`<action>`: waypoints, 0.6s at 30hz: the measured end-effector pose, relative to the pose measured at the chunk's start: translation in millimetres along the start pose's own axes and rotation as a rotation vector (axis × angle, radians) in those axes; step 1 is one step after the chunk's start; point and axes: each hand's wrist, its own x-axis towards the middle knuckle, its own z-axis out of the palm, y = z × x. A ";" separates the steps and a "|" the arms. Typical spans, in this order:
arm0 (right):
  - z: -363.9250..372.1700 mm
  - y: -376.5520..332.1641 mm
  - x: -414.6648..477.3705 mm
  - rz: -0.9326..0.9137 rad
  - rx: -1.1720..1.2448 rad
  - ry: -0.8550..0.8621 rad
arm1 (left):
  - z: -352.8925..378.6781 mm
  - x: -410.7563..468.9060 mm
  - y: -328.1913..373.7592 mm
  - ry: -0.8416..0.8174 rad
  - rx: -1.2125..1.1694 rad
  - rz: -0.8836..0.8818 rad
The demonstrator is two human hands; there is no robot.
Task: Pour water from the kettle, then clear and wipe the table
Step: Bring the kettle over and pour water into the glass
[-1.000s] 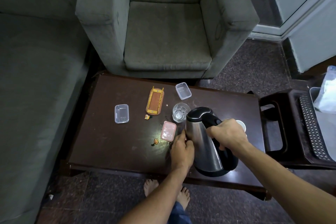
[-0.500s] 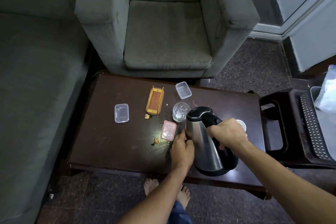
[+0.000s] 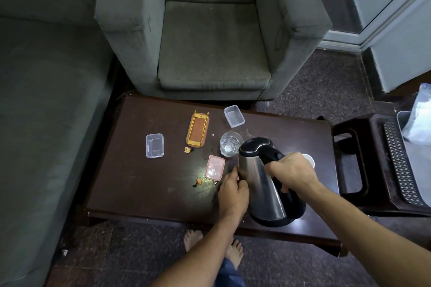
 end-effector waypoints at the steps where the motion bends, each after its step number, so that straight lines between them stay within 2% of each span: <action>1: 0.1 0.0 0.1 -0.001 0.000 0.000 | 0.2 -0.1 0.4 -0.002 -0.004 -0.001; 18: -2.5 -0.5 -0.6 0.010 -0.005 -0.005 | 3.4 0.9 0.2 -0.015 -0.008 0.010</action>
